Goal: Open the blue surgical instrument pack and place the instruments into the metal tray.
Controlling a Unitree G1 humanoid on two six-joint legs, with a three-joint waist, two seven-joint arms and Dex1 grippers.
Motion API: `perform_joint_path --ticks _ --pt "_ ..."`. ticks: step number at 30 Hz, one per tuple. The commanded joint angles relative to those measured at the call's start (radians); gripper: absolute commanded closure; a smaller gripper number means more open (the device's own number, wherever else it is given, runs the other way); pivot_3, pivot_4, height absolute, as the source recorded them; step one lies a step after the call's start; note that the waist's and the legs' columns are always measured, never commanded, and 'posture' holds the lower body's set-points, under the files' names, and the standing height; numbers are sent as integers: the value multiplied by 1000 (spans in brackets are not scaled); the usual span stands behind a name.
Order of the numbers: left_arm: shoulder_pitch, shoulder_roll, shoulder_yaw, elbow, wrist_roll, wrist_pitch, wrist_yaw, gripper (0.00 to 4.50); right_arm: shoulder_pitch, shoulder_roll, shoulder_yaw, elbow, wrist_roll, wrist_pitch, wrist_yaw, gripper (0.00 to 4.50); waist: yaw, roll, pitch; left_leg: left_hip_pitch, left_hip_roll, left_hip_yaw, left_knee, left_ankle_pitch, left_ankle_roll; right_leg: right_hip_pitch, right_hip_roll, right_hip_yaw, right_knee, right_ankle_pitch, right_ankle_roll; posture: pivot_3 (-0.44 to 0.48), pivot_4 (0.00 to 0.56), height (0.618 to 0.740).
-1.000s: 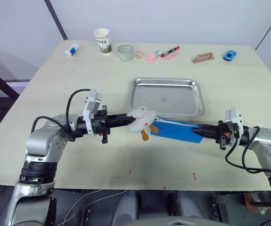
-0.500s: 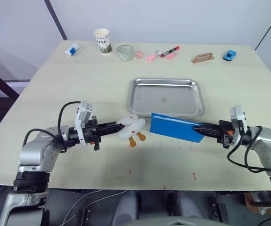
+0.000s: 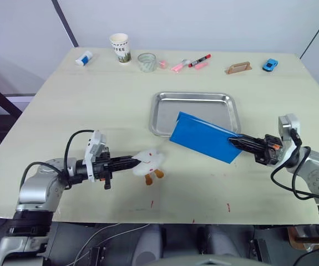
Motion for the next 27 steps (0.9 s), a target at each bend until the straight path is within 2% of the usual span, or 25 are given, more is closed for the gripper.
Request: perform_joint_path --ticks 1,10,23,26,27 --pt "23 34 16 28 27 -21 -15 4422 -18 -8 -77 -28 26 -27 -4 4500 0 0 0 0 0 0 0 0 0 0 0 0 0 0 0 0 150 740" --pt "88 74 28 62 53 -78 -52 4422 17 -34 116 -13 -290 -288 101 4500 -2 0 0 0 1 1 0 0 0 0 0 0 0 0 0 0 150 740" --pt "83 92 33 166 61 -137 -96 4422 -10 -27 183 48 -382 -404 135 4500 -4 0 0 1 2 2 -1 0 0 0 1 0 0 0 -1 0 150 740" --pt "80 67 77 165 40 -171 -64 3518 -10 -28 194 76 -401 -428 137 4500 -3 0 0 1 2 2 -1 0 0 0 1 0 0 0 -1 0 150 740" --pt "80 65 89 160 32 -175 -57 3410 -10 -28 196 85 -408 -436 139 4500 -3 0 0 1 2 2 -1 0 0 0 1 0 0 0 -1 0 150 740"
